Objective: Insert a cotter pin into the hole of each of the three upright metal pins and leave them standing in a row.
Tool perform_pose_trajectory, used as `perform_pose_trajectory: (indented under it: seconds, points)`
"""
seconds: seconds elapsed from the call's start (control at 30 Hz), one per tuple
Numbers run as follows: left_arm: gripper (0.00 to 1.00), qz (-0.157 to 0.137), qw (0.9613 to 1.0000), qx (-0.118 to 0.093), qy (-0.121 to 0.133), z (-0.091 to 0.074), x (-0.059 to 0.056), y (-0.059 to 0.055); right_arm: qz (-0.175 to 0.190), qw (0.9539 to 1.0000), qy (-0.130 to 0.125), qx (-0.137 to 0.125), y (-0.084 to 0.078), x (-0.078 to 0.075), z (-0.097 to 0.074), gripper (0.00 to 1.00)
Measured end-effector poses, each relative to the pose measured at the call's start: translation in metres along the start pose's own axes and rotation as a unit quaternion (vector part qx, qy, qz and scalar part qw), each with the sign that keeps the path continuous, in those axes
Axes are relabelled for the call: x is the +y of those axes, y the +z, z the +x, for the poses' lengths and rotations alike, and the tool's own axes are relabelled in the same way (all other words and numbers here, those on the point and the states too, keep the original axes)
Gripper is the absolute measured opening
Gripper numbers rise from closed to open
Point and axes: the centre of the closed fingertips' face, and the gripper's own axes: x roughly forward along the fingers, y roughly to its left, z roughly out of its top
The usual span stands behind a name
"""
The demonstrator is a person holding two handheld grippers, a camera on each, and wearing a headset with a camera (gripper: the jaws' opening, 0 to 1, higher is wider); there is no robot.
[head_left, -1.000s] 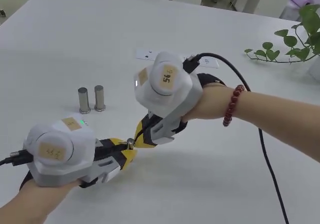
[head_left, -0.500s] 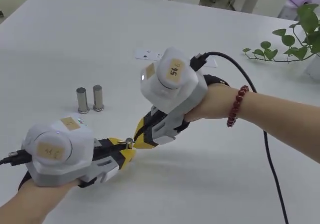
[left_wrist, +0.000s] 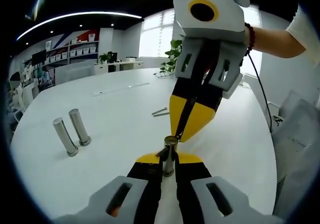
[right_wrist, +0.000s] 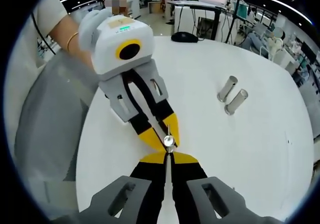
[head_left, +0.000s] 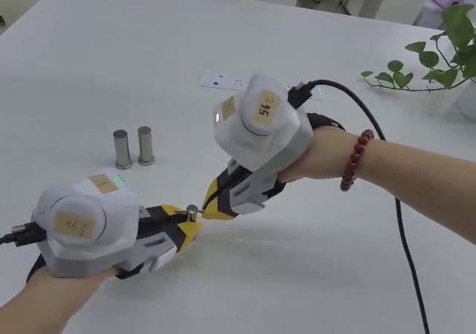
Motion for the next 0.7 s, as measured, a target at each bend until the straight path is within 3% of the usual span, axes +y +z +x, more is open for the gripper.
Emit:
perform_pose_trajectory:
  seconds: [0.33,0.7]
  points:
    - [0.07,0.002,1.0,-0.002,0.0,-0.0002,-0.0005,0.0001,-0.007,1.0,-0.002,-0.003,0.0031,-0.0011,0.0022,0.05]
    - [0.07,0.009,1.0,-0.002,0.002,-0.0003,-0.0017,0.0007,0.01,0.9999,-0.003,-0.008,0.0029,-0.0013,0.0038,0.05]
